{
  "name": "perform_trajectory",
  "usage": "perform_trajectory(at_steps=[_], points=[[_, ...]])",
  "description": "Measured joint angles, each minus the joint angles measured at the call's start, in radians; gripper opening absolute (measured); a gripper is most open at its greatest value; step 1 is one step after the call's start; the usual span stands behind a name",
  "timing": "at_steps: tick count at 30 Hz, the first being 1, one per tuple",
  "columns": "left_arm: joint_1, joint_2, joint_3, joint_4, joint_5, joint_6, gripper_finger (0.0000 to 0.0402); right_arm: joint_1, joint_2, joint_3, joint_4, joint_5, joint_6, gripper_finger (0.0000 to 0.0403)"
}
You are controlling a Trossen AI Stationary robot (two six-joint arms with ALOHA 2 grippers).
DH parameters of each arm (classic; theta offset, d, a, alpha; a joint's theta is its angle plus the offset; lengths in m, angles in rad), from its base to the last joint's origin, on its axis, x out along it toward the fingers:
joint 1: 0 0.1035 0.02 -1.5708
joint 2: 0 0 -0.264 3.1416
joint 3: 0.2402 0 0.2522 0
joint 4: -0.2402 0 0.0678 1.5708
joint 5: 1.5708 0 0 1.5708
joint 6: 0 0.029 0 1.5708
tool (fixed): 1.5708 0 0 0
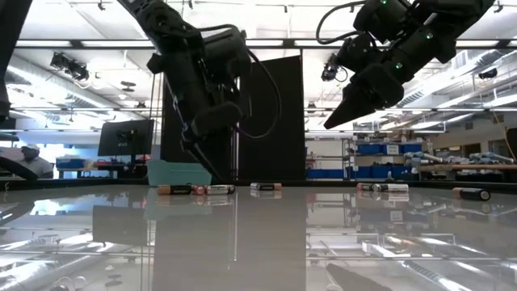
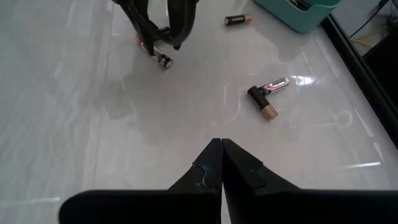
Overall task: Sort batteries
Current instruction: Put the silver battery into the yellow bin
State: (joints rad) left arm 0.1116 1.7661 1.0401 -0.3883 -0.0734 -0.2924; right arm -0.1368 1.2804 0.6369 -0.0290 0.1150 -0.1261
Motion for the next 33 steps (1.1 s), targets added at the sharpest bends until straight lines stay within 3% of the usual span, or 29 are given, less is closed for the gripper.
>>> perform_trajectory(at_steps=[12,16,22,28,33], points=[[0.002,0.055,0.002,0.018,-0.001,-0.033,0.0169,0.004,0.000,0.000,-0.005,0.001,0.002,0.0012],[0.004,0.056,0.001,0.029,-0.002,-0.028,0.0137,0.005,0.000,0.000,-0.006,0.008,0.002,0.0012],[0.008,0.057,0.001,0.056,0.002,0.052,0.0047,0.005,0.000,0.000,-0.011,0.009,0.001,0.0012],[0.007,0.063,0.042,0.086,0.028,0.138,0.0044,0.006,0.000,0.000,-0.015,0.022,-0.007,0.0012],[0.001,0.045,0.141,0.045,0.118,0.211,0.0044,0.006,-0.007,0.000,-0.050,0.026,-0.012,0.0012]])
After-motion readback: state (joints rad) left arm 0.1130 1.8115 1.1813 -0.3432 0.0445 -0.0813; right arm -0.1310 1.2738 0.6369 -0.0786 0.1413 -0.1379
